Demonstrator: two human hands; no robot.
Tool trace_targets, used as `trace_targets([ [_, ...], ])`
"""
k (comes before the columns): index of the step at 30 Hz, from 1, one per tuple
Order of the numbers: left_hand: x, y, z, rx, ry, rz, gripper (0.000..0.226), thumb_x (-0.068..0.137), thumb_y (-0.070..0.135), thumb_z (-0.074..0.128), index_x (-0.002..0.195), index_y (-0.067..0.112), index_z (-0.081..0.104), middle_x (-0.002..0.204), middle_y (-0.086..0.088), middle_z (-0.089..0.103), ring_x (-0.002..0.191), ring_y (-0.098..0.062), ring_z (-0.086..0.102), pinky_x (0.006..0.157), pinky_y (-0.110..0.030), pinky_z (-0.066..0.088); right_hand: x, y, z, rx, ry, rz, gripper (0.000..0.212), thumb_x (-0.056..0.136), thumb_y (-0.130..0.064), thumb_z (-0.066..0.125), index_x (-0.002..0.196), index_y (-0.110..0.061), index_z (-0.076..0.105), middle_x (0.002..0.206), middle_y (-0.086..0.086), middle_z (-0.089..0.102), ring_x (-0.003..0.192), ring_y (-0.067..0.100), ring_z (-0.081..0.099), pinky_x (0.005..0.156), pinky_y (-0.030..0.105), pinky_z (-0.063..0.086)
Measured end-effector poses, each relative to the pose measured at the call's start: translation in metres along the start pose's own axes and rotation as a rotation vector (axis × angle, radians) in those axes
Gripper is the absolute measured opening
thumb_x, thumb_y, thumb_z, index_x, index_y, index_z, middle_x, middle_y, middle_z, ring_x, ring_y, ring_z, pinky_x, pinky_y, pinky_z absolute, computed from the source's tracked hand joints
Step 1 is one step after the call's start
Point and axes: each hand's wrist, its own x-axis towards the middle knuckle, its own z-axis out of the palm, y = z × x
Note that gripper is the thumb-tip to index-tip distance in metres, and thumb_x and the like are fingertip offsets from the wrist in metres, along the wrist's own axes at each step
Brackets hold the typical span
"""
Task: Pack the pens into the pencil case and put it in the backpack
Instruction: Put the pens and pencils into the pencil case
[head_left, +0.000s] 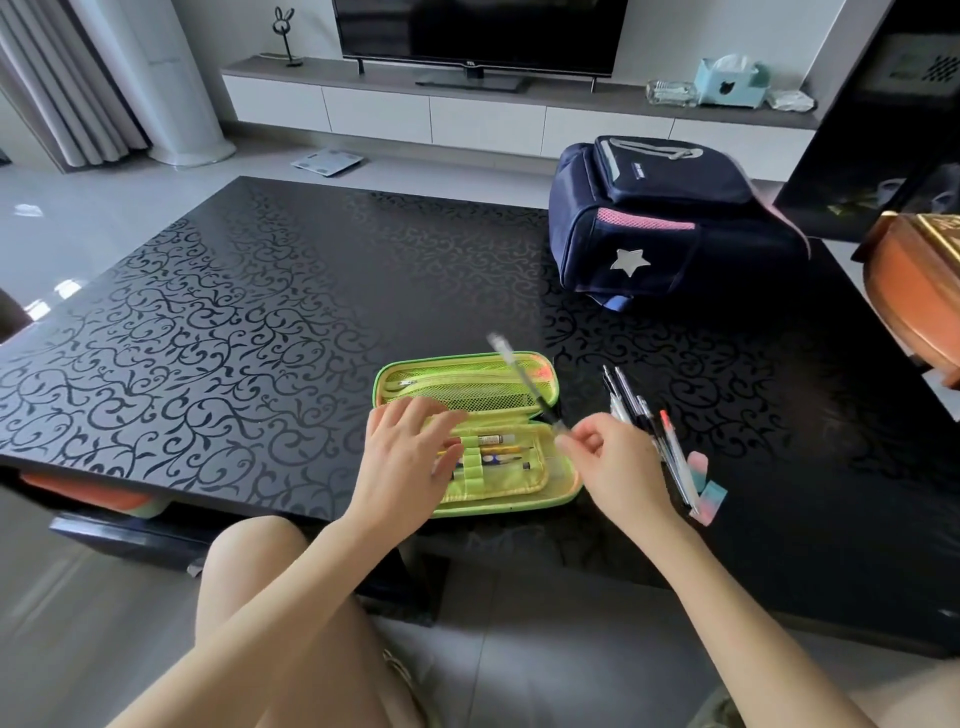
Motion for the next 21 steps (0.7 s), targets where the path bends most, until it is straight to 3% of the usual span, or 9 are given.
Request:
trace_targets([
  [2, 0.001, 0.008, -0.003, 0.023, -0.052, 0.021, 0.037, 0.087, 0.039, 0.052, 0.115, 0.017, 0.059, 0.111, -0.003, 0.062, 0.102, -0.024, 0.054, 0.086, -0.036, 0.04, -0.017, -0.011, -0.003, 0.139, -0.119, -0.036, 0.007, 0.085, -0.021, 0.067, 0.082, -0.015, 0.064, 0.069, -0.006, 0.061, 0.06, 0.004, 0.054, 0.058, 0.019, 0.044],
  [4, -0.001, 0.021, -0.012, -0.237, -0.112, -0.171, 0.039, 0.091, 0.042, 0.048, 0.118, 0.016, 0.057, 0.111, 0.001, 0.064, 0.103, -0.017, 0.058, 0.084, -0.03, 0.046, -0.032, -0.022, -0.001, 0.317, -0.178, -0.018, 0.008, 0.084, -0.017, 0.068, 0.077, -0.017, 0.064, 0.062, -0.007, 0.059, 0.051, 0.003, 0.053, 0.053, 0.015, 0.043],
  [7, -0.004, 0.042, -0.021, -0.78, -0.109, -0.427, 0.016, 0.095, 0.021, 0.048, 0.104, 0.017, 0.061, 0.092, 0.003, 0.069, 0.088, -0.009, 0.066, 0.08, -0.026, 0.052, -0.05, -0.037, 0.018, 0.468, -0.247, 0.0, 0.013, 0.084, -0.013, 0.067, 0.074, -0.017, 0.061, 0.059, -0.002, 0.059, 0.043, 0.004, 0.049, 0.045, 0.013, 0.039],
  [11, -0.007, 0.043, -0.031, -1.145, -0.004, -0.627, 0.015, 0.094, 0.015, 0.049, 0.094, 0.01, 0.064, 0.076, -0.01, 0.063, 0.071, -0.02, 0.063, 0.068, -0.029, 0.055, -0.05, -0.039, 0.035, 0.546, -0.33, 0.03, 0.009, 0.085, -0.024, 0.066, 0.084, -0.015, 0.063, 0.068, 0.002, 0.064, 0.052, 0.012, 0.057, 0.046, 0.021, 0.043],
  [13, -0.01, 0.025, -0.035, -1.064, -0.017, -0.65, 0.012, 0.094, 0.015, 0.05, 0.092, 0.013, 0.062, 0.073, -0.008, 0.059, 0.065, -0.016, 0.059, 0.06, -0.024, 0.053, -0.043, -0.03, 0.036, 0.396, -0.232, -0.023, 0.013, 0.085, -0.03, 0.065, 0.086, -0.017, 0.066, 0.072, -0.005, 0.067, 0.062, 0.011, 0.062, 0.058, 0.026, 0.051],
  [14, -0.013, 0.011, -0.035, -0.876, -0.037, -0.585, 0.011, 0.093, 0.015, 0.052, 0.092, 0.014, 0.062, 0.072, -0.004, 0.058, 0.064, -0.011, 0.057, 0.057, -0.022, 0.051, -0.04, -0.024, 0.034, 0.298, -0.168, -0.044, 0.013, 0.086, -0.03, 0.064, 0.086, -0.018, 0.068, 0.073, -0.008, 0.067, 0.066, 0.01, 0.063, 0.063, 0.027, 0.052],
  [17, -0.028, -0.035, -0.031, -0.238, -0.145, -0.18, 0.02, 0.09, 0.028, 0.053, 0.092, 0.014, 0.068, 0.076, -0.002, 0.056, 0.067, -0.019, 0.055, 0.06, -0.029, 0.048, -0.033, -0.004, 0.025, 0.071, -0.054, -0.052, 0.011, 0.088, -0.023, 0.061, 0.087, -0.017, 0.069, 0.074, -0.011, 0.064, 0.069, 0.009, 0.06, 0.066, 0.025, 0.048],
  [19, -0.04, -0.053, -0.025, -0.131, -0.255, -0.068, 0.028, 0.086, 0.035, 0.051, 0.088, 0.015, 0.07, 0.075, -0.003, 0.054, 0.066, -0.025, 0.054, 0.063, -0.029, 0.047, -0.031, 0.007, 0.021, -0.012, -0.038, -0.058, 0.011, 0.089, -0.021, 0.059, 0.086, -0.017, 0.069, 0.075, -0.009, 0.066, 0.07, 0.013, 0.061, 0.066, 0.028, 0.047],
  [21, -0.045, -0.055, -0.021, -0.11, -0.286, -0.047, 0.017, 0.082, 0.029, 0.06, 0.085, 0.017, 0.071, 0.075, -0.002, 0.055, 0.065, -0.025, 0.053, 0.065, -0.03, 0.049, -0.031, 0.014, 0.02, -0.048, -0.035, -0.067, 0.011, 0.089, -0.021, 0.058, 0.086, -0.017, 0.068, 0.076, -0.007, 0.068, 0.071, 0.015, 0.061, 0.065, 0.028, 0.046],
])
